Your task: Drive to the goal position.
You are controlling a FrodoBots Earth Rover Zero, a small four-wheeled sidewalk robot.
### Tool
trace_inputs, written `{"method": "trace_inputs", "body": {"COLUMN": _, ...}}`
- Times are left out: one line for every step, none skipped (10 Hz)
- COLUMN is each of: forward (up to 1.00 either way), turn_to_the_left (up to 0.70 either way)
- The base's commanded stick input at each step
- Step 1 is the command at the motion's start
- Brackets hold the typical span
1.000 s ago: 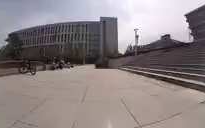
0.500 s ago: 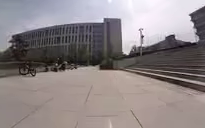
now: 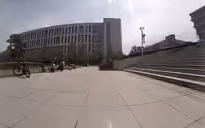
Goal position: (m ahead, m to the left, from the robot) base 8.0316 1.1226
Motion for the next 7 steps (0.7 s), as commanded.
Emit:
{"method": "trace_inputs", "body": {"forward": 1.00, "turn_to_the_left": 0.00}}
{"method": "trace_inputs", "body": {"forward": 1.00, "turn_to_the_left": 0.00}}
{"method": "trace_inputs", "body": {"forward": 1.00, "turn_to_the_left": 0.00}}
{"method": "trace_inputs", "body": {"forward": 1.00, "turn_to_the_left": 0.00}}
{"method": "trace_inputs", "body": {"forward": 1.00, "turn_to_the_left": 0.00}}
{"method": "trace_inputs", "body": {"forward": 1.00, "turn_to_the_left": 0.00}}
{"method": "trace_inputs", "body": {"forward": 1.00, "turn_to_the_left": 0.00}}
